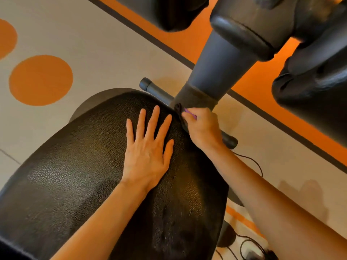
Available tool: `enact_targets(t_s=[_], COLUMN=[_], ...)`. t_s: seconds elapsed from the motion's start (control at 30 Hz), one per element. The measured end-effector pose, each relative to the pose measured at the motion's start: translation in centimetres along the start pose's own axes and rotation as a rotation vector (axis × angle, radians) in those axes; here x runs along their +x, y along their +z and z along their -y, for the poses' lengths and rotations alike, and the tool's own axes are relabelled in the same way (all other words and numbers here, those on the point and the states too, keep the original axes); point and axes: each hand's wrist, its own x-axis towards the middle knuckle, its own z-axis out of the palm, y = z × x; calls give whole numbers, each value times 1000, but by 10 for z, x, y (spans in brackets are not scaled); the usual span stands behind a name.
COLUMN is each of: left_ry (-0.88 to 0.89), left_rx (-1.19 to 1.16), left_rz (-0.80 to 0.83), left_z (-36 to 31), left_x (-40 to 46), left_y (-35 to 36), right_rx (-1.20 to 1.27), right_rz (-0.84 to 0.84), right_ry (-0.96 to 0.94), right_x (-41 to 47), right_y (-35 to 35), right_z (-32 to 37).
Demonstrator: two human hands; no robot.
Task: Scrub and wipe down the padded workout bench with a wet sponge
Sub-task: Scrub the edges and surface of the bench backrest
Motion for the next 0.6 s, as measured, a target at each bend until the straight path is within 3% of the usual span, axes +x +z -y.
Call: enact_targets(t_s=[0.07, 0.17, 0.27, 0.47, 0.6], left_ry=[13, 22, -100, -296, -291], left_rx=[15, 2, -15, -15, -7], left_rz=[2, -8, -63, -87, -82], left_z=[1, 10, 30, 67, 68], left_x=[1, -5, -20, -41, -39], left_y=[-1, -7, -21, -29, -25], right_rx=[61, 154, 118, 91, 111], right_rz=[31, 21, -10, 12, 54], right_ry=[-16, -34, 56, -150, -143], right_x=[21, 3, -20, 47, 24], right_y=[19, 4, -12, 45, 24], right_z=[22, 0, -23, 67, 37])
